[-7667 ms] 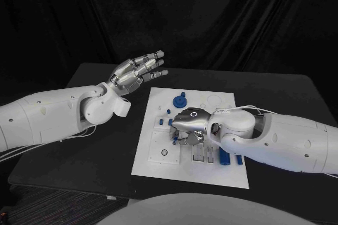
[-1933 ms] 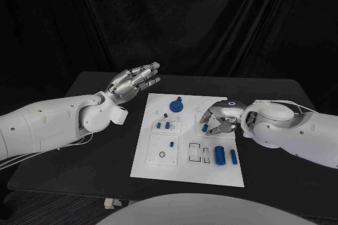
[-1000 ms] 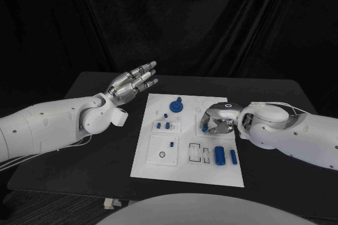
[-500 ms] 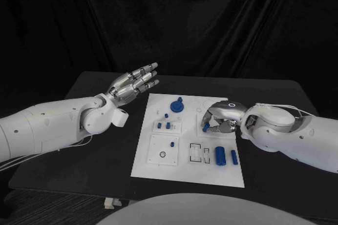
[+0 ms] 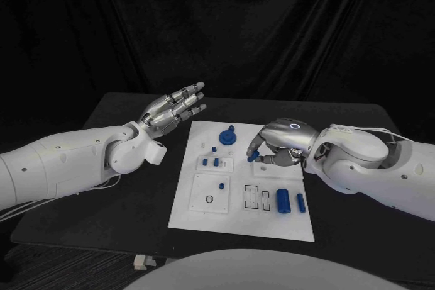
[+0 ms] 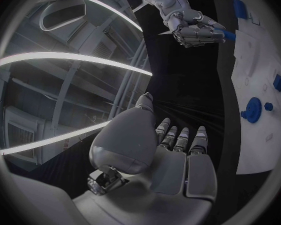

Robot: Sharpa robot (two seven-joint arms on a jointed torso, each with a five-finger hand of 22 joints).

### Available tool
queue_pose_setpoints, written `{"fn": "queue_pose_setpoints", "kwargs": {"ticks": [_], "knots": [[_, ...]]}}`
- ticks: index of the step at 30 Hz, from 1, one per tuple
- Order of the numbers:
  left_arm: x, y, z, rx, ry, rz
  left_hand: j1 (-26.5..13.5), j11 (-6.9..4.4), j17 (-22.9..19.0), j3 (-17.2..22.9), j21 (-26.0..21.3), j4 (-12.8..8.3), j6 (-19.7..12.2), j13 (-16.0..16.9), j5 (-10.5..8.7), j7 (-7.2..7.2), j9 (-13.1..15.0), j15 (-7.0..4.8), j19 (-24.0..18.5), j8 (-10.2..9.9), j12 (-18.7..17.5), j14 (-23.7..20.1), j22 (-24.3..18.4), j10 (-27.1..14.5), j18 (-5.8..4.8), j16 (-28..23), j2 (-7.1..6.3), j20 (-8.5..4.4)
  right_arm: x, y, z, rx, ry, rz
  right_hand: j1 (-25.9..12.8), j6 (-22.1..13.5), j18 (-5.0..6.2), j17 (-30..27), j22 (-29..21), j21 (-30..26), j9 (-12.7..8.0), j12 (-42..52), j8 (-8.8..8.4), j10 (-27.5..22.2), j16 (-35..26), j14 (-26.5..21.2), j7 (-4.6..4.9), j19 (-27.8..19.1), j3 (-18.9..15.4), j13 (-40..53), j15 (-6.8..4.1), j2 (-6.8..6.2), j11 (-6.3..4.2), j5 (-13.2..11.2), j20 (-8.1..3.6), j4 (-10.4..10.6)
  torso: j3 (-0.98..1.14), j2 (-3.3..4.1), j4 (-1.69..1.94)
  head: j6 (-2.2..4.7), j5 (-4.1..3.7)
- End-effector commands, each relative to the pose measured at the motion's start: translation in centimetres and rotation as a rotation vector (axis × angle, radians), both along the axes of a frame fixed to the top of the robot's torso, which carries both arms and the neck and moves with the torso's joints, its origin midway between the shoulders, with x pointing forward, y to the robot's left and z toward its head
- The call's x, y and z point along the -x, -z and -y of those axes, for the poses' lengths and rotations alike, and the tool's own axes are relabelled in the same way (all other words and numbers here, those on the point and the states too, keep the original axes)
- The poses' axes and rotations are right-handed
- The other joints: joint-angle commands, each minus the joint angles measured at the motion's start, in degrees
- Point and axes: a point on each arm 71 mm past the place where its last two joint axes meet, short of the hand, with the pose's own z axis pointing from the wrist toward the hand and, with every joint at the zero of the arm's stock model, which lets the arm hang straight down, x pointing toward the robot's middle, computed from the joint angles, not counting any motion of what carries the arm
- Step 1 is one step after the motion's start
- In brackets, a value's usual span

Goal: Assemble the parts on the task board

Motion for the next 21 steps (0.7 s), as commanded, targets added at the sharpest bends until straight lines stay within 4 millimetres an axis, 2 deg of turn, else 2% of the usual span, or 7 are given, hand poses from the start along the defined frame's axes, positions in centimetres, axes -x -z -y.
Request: {"fn": "queue_pose_setpoints", "kwargs": {"ticks": [1, 3, 8, 13, 17, 21], "knots": [[0.1, 0.0, 0.0, 0.02, -0.028, 0.036, -0.08, -0.59, -0.07, -0.05, -0.33, 0.65, -2.02, -0.09, -0.22, -0.5, -0.23, -0.54, -0.06, -0.28, -0.41, -0.03, -0.07, 0.06, 0.95, -0.2, 0.64, -0.46, 0.4, 0.1, -1.5, 0.037, -0.02, -0.035, -0.86, -0.23, -0.65, 0.07, 4.9, 0.2, -0.06, -0.51, -0.42, 2.3, 0.18, 0.08, 0.02, -0.22, 0.52, -0.12, -0.3, -0.03, -1.64, -0.29, -0.31, 0.12, -0.01, -0.03, 0.02, -0.01, 0.11], [0.1, 0.1, 0.0, 0.017, -0.039, 0.04, 0.02, -0.62, -0.07, -0.03, -0.33, 0.84, -2.83, -0.09, -0.28, -1.05, -0.3, -0.62, -0.06, -0.34, -0.41, -0.03, -0.07, 0.06, 0.95, -0.2, 0.68, -0.56, 0.6, 0.3, -2.4, 0.045, -0.038, -0.046, -1.12, -0.21, -0.64, 0.03, 4.86, 0.08, -0.04, -0.68, -0.5, 2.36, 0.14, 0.09, 0.01, -0.28, 0.57, -0.12, -0.29, -0.07, -1.64, -0.47, -0.3, 0.29, -0.04, -0.07, 0.02, -0.01, 0.24], [0.2, 0.3, -0.2, 0.01, -0.061, 0.047, 0.29, -0.43, -0.07, -0.06, -0.33, 1.23, -3.99, -0.09, -0.42, -2.56, -0.37, -0.76, -0.06, -0.41, -0.44, -0.03, -0.07, 0.07, 0.95, -0.2, 0.59, -0.76, 1.5, 1.2, -4.9, 0.051, -0.103, -0.054, -1.31, -0.24, -0.59, 0.06, 4.79, -0.23, -0.04, -0.84, -0.6, 2.4, 0.16, 0.11, 0.0, -0.37, 0.63, -0.12, -0.28, -0.14, -1.64, -0.59, -0.28, 0.39, -0.04, -0.16, 0.06, -0.01, -0.16], [0.2, 0.4, -0.1, 0.009, -0.056, 0.04, 0.35, -0.08, -0.07, 0.0, -0.33, 1.33, -3.64, -0.09, -0.39, -2.58, -0.31, -0.66, -0.06, -0.34, -0.45, -0.03, -0.07, 0.06, 0.95, -0.2, 0.69, -0.76, 2.2, 2.4, -7.5, 0.058, -0.166, -0.048, -1.43, -0.28, -0.57, 0.23, 4.79, -0.09, -0.03, -1.15, -0.81, 2.63, 0.31, 0.21, -0.04, -0.37, 0.88, -0.09, -0.32, -0.41, -1.69, 0.01, -0.3, 0.37, 0.08, -0.2, 0.15, -0.01, -0.69], [0.3, 0.4, 0.1, 0.01, -0.046, 0.032, 0.66, 0.43, -0.07, 0.22, -0.33, 1.38, -2.62, -0.08, -0.4, -1.89, -0.17, -0.34, -0.06, -0.17, -0.39, -0.03, -0.07, 0.06, 0.95, -0.2, 0.84, -0.56, 2.4, 3.4, -8.9, 0.074, -0.196, -0.048, -1.5, -0.3, -0.56, 0.25, 4.77, -0.16, -0.03, -1.26, -0.88, 2.65, 0.32, 0.23, -0.03, -0.39, 0.93, -0.1, -0.32, -0.54, -1.68, 0.16, -0.3, 0.37, 0.09, -0.21, 0.21, -0.01, -0.76], [0.3, 0.5, 0.1, 0.007, -0.04, 0.024, 0.8, 0.56, -0.07, 0.36, -0.33, 1.43, -2.08, -0.07, -0.39, -1.26, -0.11, -0.05, -0.06, -0.09, -0.35, -0.03, -0.07, 0.06, 0.94, -0.2, 0.93, -0.43, 2.6, 4.4, -10.1, 0.084, -0.214, -0.057, -1.5, -0.37, -0.58, 0.53, 4.8, 0.08, -0.05, -1.41, -1.0, 2.65, 0.57, 0.36, -0.02, -0.33, 1.05, -0.11, -0.33, -0.61, -1.67, 0.27, -0.31, 0.33, 0.06, 0.02, 0.09, -0.01, -0.66]]}}
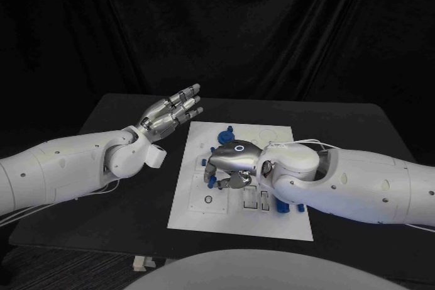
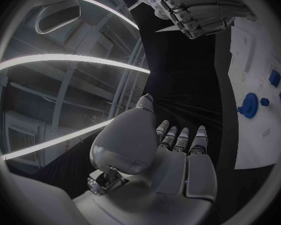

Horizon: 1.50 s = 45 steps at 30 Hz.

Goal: Assemble the parts on the task board

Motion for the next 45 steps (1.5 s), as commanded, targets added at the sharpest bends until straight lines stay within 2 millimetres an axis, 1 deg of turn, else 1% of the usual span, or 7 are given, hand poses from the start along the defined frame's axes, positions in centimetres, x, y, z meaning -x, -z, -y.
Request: {"fn": "queue_pose_setpoints", "kwargs": {"ticks": [1, 7, 11, 25, 30, 38, 45], "knots": [[0.0, -0.2, 0.1, 0.027, -0.003, 0.028, 0.13, 0.38, -0.06, 0.1, -0.33, 0.23, 0.24, -0.04, -0.17, 0.16, 0.05, 0.33, -0.06, 0.14, -0.12, 0.08, -0.08, 0.09, 0.93, -0.2, 0.27, 0.02, 0.1, 0.7, -0.5, 0.039, -0.025, 0.016, -0.38, -0.4, -0.64, 0.09, 4.83, 0.21, -0.1, -0.36, -0.21, 1.62, 0.14, 0.18, -0.01, -0.1, 0.38, 0.05, -0.13, -0.15, -1.21, 0.19, -0.11, -0.05, 0.02, 0.24, -0.09, -0.01, 0.06], [0.0, -0.2, 0.2, 0.024, 0.003, 0.02, 0.19, 0.65, -0.06, 0.18, -0.32, 0.24, 0.42, -0.02, -0.11, 0.39, 0.07, 0.49, -0.05, 0.16, -0.03, 0.08, -0.04, 0.1, 0.93, -0.2, 0.35, 0.12, 0.5, 1.5, -1.4, 0.05, -0.043, -0.001, -0.6, -0.5, -0.67, 0.19, 4.85, 0.39, -0.12, -0.53, -0.36, 1.65, 0.23, 0.25, 0.04, -0.06, 0.45, 0.05, -0.09, -0.25, -1.17, 0.04, -0.09, 0.04, -0.02, 0.41, 0.01, -0.01, -0.39], [0.0, -0.2, 0.2, 0.024, 0.006, 0.017, 0.21, 0.73, -0.06, 0.21, -0.31, 0.24, 0.47, -0.03, -0.09, 0.5, 0.07, 0.53, -0.05, 0.16, -0.07, 0.08, -0.03, 0.1, 0.92, -0.2, 0.37, 0.16, 0.6, 1.9, -1.6, 0.061, -0.044, -0.01, -0.64, -0.52, -0.66, 0.19, 4.84, 0.36, -0.12, -0.56, -0.39, 1.67, 0.24, 0.26, 0.04, -0.06, 0.46, 0.05, -0.09, -0.26, -1.17, 0.02, -0.09, 0.06, -0.03, 0.37, -0.08, -0.01, -0.42], [0.0, -0.1, 0.3, 0.025, 0.018, 0.009, 0.22, 0.93, -0.06, 0.32, -0.3, 0.27, 0.48, -0.04, -0.08, 0.73, 0.06, 0.94, -0.04, 0.15, -0.13, 0.08, 0.03, 0.08, 0.9, -0.2, 0.49, 0.37, 0.8, 2.8, -1.6, 0.092, -0.041, -0.038, -0.53, -0.68, -0.61, -0.18, 4.77, 0.07, -0.17, -0.73, -0.65, 1.91, -0.1, 0.14, 0.06, -0.18, 0.78, 0.1, -0.1, -0.37, -1.2, 0.01, -0.09, -0.11, 0.01, 0.11, -0.27, -0.01, -0.19], [0.0, -0.1, 0.3, 0.026, 0.023, 0.005, 0.24, 1.07, -0.06, 0.39, -0.29, 0.28, 0.61, -0.04, -0.1, 0.86, 0.08, 1.46, -0.04, 0.15, -0.12, 0.08, 0.05, 0.07, 0.83, -0.2, 0.54, 0.6, 1.0, 3.2, -1.6, 0.1, -0.041, -0.048, -0.57, -0.73, -0.55, -0.45, 4.68, -0.34, -0.18, -0.75, -0.72, 2.0, -0.34, 0.05, 0.08, -0.29, 0.82, 0.12, -0.09, -0.44, -1.2, -0.04, -0.09, -0.13, -0.01, 0.13, -0.26, -0.01, -0.03], [0.0, 0.0, 0.4, 0.025, 0.031, -0.001, 0.24, 1.27, -0.06, 0.44, -0.29, 0.28, 0.61, -0.04, -0.08, 0.91, 0.07, 1.75, -0.04, 0.15, -0.12, 0.08, 0.06, 0.07, 0.76, -0.2, 0.57, 0.75, 1.2, 3.4, -1.6, 0.101, -0.043, -0.056, -0.54, -0.75, -0.53, -0.68, 4.65, -0.48, -0.19, -0.76, -0.79, 2.15, -0.57, -0.07, 0.08, -0.37, 0.91, 0.15, -0.1, -0.49, -1.22, -0.05, -0.09, -0.2, -0.02, 0.18, -0.17, -0.01, -0.04], [0.0, 0.0, 0.5, 0.026, 0.042, -0.009, 0.27, 1.55, -0.06, 0.56, -0.27, 0.26, 0.68, -0.03, -0.06, 0.98, 0.08, 2.12, -0.02, 0.16, -0.09, 0.08, 0.13, 0.07, 0.65, -0.2, 0.68, 0.96, 1.4, 3.7, -1.6, 0.1, -0.044, -0.063, -0.53, -0.75, -0.52, -0.77, 4.64, -0.49, -0.2, -0.76, -0.84, 2.3, -0.67, -0.13, 0.08, -0.42, 0.99, 0.18, -0.1, -0.51, -1.24, -0.07, -0.09, -0.24, -0.02, 0.15, -0.24, -0.01, 0.07]]}}
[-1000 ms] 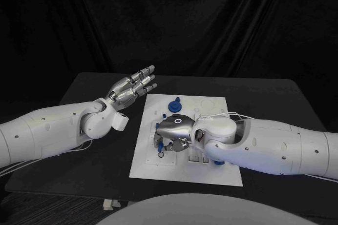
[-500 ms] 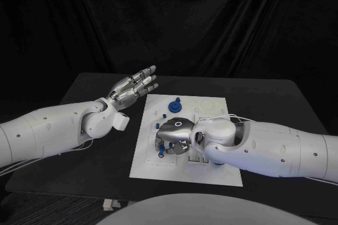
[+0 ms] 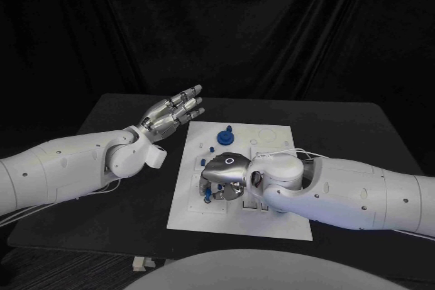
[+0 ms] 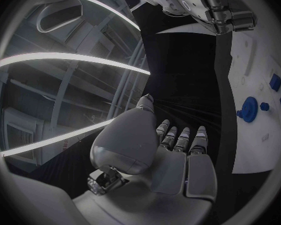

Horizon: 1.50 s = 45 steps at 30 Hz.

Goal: Assemble the parts on the task board

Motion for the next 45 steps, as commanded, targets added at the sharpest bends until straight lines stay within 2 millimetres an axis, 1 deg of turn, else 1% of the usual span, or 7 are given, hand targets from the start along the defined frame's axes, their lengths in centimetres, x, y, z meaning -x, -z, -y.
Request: {"fn": "queue_pose_setpoints", "kwargs": {"ticks": [1, 17, 24, 29, 33, 36, 45], "knots": [[0.1, 0.0, 0.2, 0.018, 0.021, -0.003, 0.06, 0.4, -0.05, 0.39, -0.27, 0.11, 0.07, -0.04, -0.06, 0.36, 0.1, 0.45, -0.03, 0.16, -0.09, -0.13, 0.06, 0.15, 0.65, -0.21, 0.46, 0.54, 0.4, 0.8, 0.1, 0.033, -0.005, -0.016, 0.0, -0.31, -0.56, -0.09, 4.63, -0.11, -0.08, 0.24, -0.25, 1.6, -0.23, -0.16, 0.09, -0.43, 0.4, 0.11, -0.12, 0.03, -1.28, -0.03, -0.09, 0.04, 0.0, -0.03, -0.02, -0.01, 0.15], [0.1, 0.1, 0.3, 0.013, 0.035, -0.018, 0.21, 0.77, -0.05, 0.63, -0.24, -0.02, 0.12, -0.04, 0.1, 0.52, 0.11, 0.84, -0.01, 0.16, -0.07, -0.13, 0.16, 0.16, 0.53, -0.21, 0.63, 0.8, 0.6, 1.3, 0.1, 0.016, 0.003, -0.021, -0.04, -0.33, -0.49, -0.39, 4.55, -0.48, -0.09, 0.0, -0.46, 1.62, -0.56, -0.36, 0.14, -0.67, 0.63, 0.12, -0.11, -0.17, -1.23, 0.01, -0.11, -0.12, -0.02, -0.04, -0.01, -0.01, 0.26], [0.1, 0.2, 0.3, 0.012, 0.04, -0.024, 0.29, 0.99, -0.05, 0.8, -0.23, -0.12, 0.3, -0.04, 0.17, 0.74, 0.13, 1.1, 0.0, 0.19, -0.05, -0.13, 0.2, 0.16, 0.45, -0.21, 0.74, 1.0, 0.6, 1.5, 0.2, 0.015, 0.004, -0.023, -2.0, -5.85, -0.22, -2.0, 3.57, -5.25, -1.41, -3.2, -3.02, -5.6, -2.22, -2.02, 1.86, -2.99, 1.33, -0.05, 1.8, -1.96, 1.12, -0.25, 1.05, 0.41, -0.02, -0.03, -0.02, -0.01, 0.39], [0.1, 0.2, 0.3, 0.011, 0.043, -0.028, 0.34, 1.04, -0.05, 0.87, -0.22, -0.17, 0.4, -0.03, 0.19, 0.94, 0.15, 1.2, 0.01, 0.21, -0.02, -0.13, 0.23, 0.16, 0.43, -0.21, 0.76, 1.1, 0.6, 1.4, 0.3, 0.0, -0.003, -0.019, -3.55, -19.44, 0.57, -3.9, 2.59, -10.01, -4.32, -4.07, -2.88, -17.5, -3.92, -4.34, -2.08, -5.56, -0.87, -0.08, 2.24, -2.91, 2.53, -1.66, 1.93, 0.06, -0.03, -0.06, -0.01, -0.01, 0.42], [0.1, 0.2, 0.3, 0.009, 0.044, -0.03, 0.37, 1.09, -0.05, 0.92, -0.21, -0.24, 0.61, -0.04, 0.18, 1.27, 0.18, 1.29, 0.02, 0.25, -0.05, -0.13, 0.26, 0.16, 0.41, -0.21, 0.75, 1.2, 0.7, 1.2, 0.5, -0.027, -0.014, -0.012, -3.11, -40.45, 1.52, -6.89, 1.26, -16.86, -5.9, -3.15, -4.16, -28.2, -6.44, -7.47, -5.9, -8.62, -7.5, 0.06, 2.38, -4.89, 3.55, -3.87, 2.39, 4.29, -0.03, -0.06, 0.0, -0.01, 0.45], [0.0, 0.2, 0.2, 0.008, 0.043, -0.031, 0.37, 1.09, -0.05, 0.92, -0.21, -0.24, 0.61, -0.04, 0.18, 1.27, 0.18, 1.29, 0.02, 0.25, -0.05, -0.13, 0.26, 0.16, 0.41, -0.21, 0.75, 1.2, 0.8, 0.9, 0.8, -0.06, -0.025, -0.001, 0.01, -43.65, 1.78, -7.74, 0.86, -19.01, -6.03, -1.83, -4.25, -31.02, -6.92, -8.43, -6.87, -9.42, -11.29, 0.26, 2.61, -8.23, 3.6, -4.56, 2.59, 12.17, -0.03, -0.05, 0.02, -0.01, 0.43], [0.1, 0.3, 0.0, 0.006, 0.042, -0.033, 0.39, 1.12, -0.05, 0.96, -0.2, -0.28, 0.8, -0.03, 0.16, 1.49, 0.21, 1.36, 0.03, 0.28, -0.02, -0.13, 0.31, 0.16, 0.41, -0.21, 0.74, 1.28, 0.5, -3.0, 3.1, -0.225, -0.03, 0.088, -3.9, -41.5, 1.79, -7.91, 0.81, -19.83, -5.63, 0.45, -3.6, -31.82, -6.72, -9.04, -6.17, -9.75, -13.7, 0.6, 2.63, -10.39, 3.4, -6.05, 2.77, 12.34, -0.01, -0.06, 0.0, -0.01, 0.06]]}}
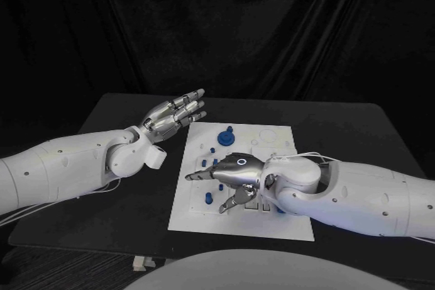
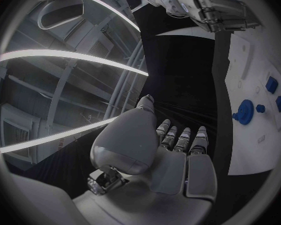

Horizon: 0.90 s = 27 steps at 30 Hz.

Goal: Assemble the parts on the task board

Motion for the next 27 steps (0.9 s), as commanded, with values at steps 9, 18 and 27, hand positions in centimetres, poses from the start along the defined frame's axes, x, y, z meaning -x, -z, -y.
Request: {"fn": "queue_pose_setpoints", "kwargs": {"ticks": [9, 18, 27], "knots": [[0.1, -0.1, -0.2, 0.013, 0.005, 0.002, 0.26, 0.65, -0.05, 0.42, -0.18, -0.06, 0.17, -0.02, 0.25, 0.47, 0.12, 0.4, 0.04, 0.32, 0.09, 0.08, 0.11, -0.01, 0.43, -0.21, 0.55, 0.58, -2.9, -8.8, 6.6, -0.242, 0.159, 0.086, 3.18, 28.09, -0.01, 4.41, 2.84, 8.19, 4.12, 16.33, 8.15, 19.82, 5.12, 3.21, 7.8, 3.79, 6.4, 5.41, -1.19, 9.26, -3.31, 8.14, -0.73, -3.95, -0.01, -0.03, 0.0, -0.01, -0.53], [0.1, -0.1, -0.2, 0.011, 0.001, 0.004, 0.31, 0.78, -0.05, 0.47, -0.17, -0.12, 0.31, 0.01, 0.35, 0.55, 0.14, 0.39, 0.05, 0.34, 0.2, 0.08, 0.15, 0.0, 0.45, -0.21, 0.54, 0.64, -5.8, -7.6, 13.6, 0.088, 0.485, -0.075, -8.2, 40.89, -3.23, 32.46, 7.06, 32.46, 7.8, 79.73, 10.39, 50.41, 28.15, 14.99, 3.46, 12.46, 3.94, 80.13, -5.48, 11.38, -8.56, 6.4, -4.79, -2.2, -0.05, -0.09, -0.02, -0.01, -1.19], [0.1, 0.0, -0.2, 0.011, 0.002, 0.001, 0.34, 0.98, -0.05, 0.53, -0.16, -0.16, 0.33, 0.01, 0.41, 0.61, 0.14, 0.41, 0.06, 0.35, 0.23, 0.08, 0.19, 0.01, 0.48, -0.21, 0.57, 0.74, -6.0, -5.5, 18.0, 0.362, 0.716, -0.193, -27.97, 45.58, -4.48, 36.66, 8.68, 43.56, 11.55, 82.17, 11.83, 54.18, 31.12, 16.06, 1.32, 14.94, -1.69, 85.8, -7.21, 15.75, -10.42, 6.65, -6.56, -0.74, -0.33, -0.64, -0.07, -0.01, -1.93]]}}
